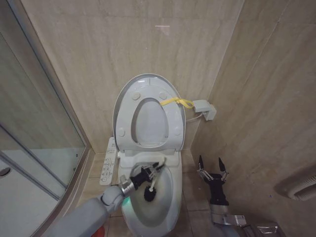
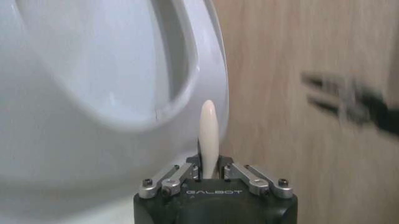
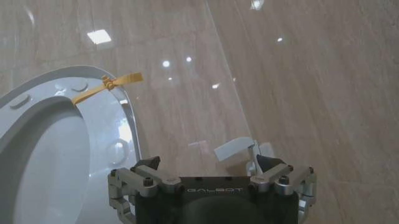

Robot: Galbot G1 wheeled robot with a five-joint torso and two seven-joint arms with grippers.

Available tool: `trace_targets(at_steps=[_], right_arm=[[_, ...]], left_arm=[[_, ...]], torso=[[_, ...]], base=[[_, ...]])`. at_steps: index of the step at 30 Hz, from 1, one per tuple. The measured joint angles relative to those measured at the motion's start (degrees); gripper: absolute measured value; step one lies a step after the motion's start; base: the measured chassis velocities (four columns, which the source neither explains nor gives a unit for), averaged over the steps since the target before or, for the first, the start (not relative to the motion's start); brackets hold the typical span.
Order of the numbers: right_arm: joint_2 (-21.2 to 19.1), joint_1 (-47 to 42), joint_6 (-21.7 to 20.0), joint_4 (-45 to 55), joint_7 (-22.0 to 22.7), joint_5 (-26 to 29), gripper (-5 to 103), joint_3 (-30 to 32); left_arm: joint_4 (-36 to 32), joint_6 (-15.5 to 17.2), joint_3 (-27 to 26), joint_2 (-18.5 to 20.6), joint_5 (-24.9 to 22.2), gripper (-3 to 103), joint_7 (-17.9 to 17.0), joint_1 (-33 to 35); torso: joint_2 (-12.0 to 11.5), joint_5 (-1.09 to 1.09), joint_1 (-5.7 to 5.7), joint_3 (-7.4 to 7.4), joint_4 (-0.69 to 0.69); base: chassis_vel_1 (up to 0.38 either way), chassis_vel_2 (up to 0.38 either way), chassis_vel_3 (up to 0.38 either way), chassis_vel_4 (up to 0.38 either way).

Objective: Open the toilet lid, clean the toilet bowl with a toilet brush, close the toilet lid, and flush.

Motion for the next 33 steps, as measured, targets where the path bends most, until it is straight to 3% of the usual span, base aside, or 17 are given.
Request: trace_targets(at_steps=[3,8,14,18,28,33], right_arm=[[-0.05,0.00,0.11,-0.24,-0.03,-0.38,100,-0.22],[-0.03,-0.05,0.35,-0.34,-0.17,-0.82,100,-0.44],[0.33,-1.06,1.39,-0.49,-1.35,-1.33,100,-1.02],[0.45,-1.38,1.51,0.01,-1.42,-2.05,100,-1.49],[-0.24,-1.48,1.53,0.23,-1.43,-2.19,100,-1.56],[-0.74,-1.47,1.60,0.12,-1.58,-2.12,100,-1.95]], left_arm=[[-10.15,2.68,-3.66,4.83,-1.85,18,-4.83,4.63],[-15.14,2.81,-7.19,8.36,-2.74,18,-6.56,10.56],[-19.78,-2.65,-15.56,8.45,0.44,18,-6.95,20.18],[-22.14,-4.74,-21.46,6.77,5.54,18,-4.42,27.05],[-26.19,-5.86,-30.79,5.99,8.80,18,1.20,33.88],[-28.27,-6.63,-37.39,2.22,11.46,18,3.07,38.02]], torso=[[0.00,0.00,0.00,0.00,-0.01],[0.00,0.00,0.00,0.00,0.03],[0.00,0.00,0.00,0.00,-0.02],[0.00,0.00,0.00,0.00,0.02],[0.00,0.01,0.00,0.00,0.00],[0.00,0.02,0.00,0.00,0.02]], base=[[0.000,0.000,0.000,0.000],[0.000,0.000,0.000,0.000],[0.000,0.000,0.000,0.000],[0.000,0.000,0.000,0.000],[0.000,0.000,0.000,0.000],[0.000,0.000,0.000,0.000]])
